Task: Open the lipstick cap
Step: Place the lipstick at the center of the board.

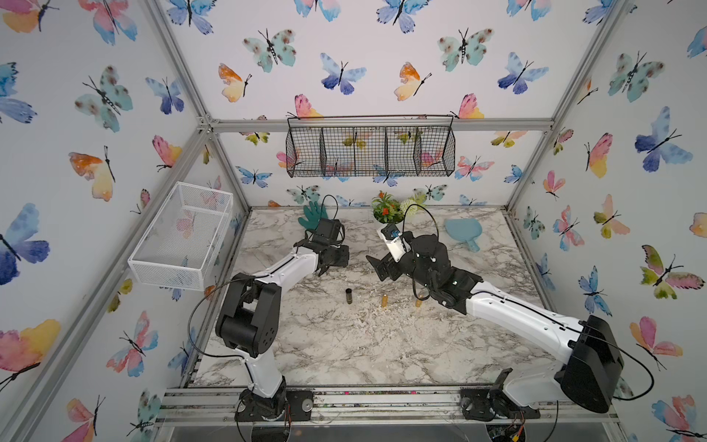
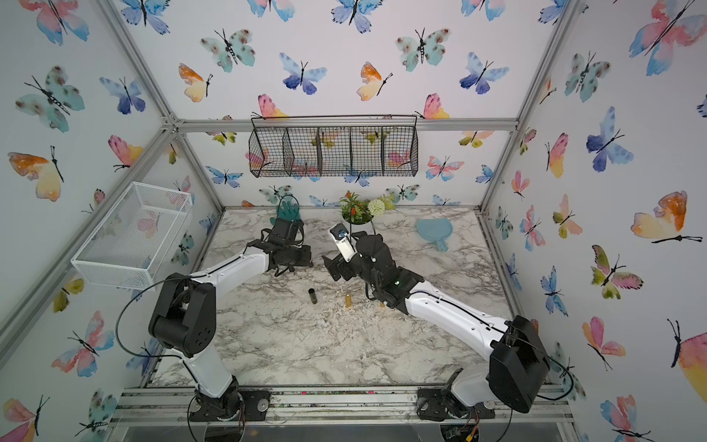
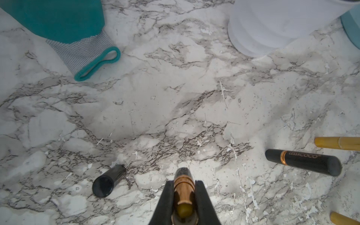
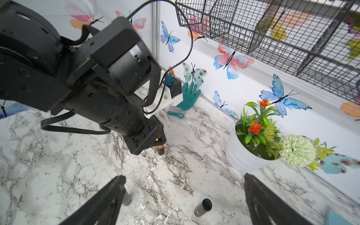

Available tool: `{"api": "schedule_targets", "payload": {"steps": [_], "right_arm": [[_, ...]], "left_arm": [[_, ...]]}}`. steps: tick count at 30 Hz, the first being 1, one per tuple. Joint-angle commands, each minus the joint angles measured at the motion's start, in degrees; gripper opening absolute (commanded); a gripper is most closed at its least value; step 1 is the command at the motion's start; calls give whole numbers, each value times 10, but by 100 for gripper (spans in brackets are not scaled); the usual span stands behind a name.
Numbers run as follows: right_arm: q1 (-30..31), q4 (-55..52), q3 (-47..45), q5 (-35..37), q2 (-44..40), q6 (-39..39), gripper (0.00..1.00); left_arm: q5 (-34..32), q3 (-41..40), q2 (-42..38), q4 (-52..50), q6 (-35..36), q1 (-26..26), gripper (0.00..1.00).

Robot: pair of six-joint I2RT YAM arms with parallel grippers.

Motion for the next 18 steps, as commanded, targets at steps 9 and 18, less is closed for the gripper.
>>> {"api": "schedule_targets", "payload": {"steps": [9,18], "right_arm": [[3,30,-16,29,-18,27,98],[3,6,0,32,1,39,98]], "left_arm": [[-37,47,73,-10,13,-8,20],[-56,56,104,-25,25,-21,22]]}}
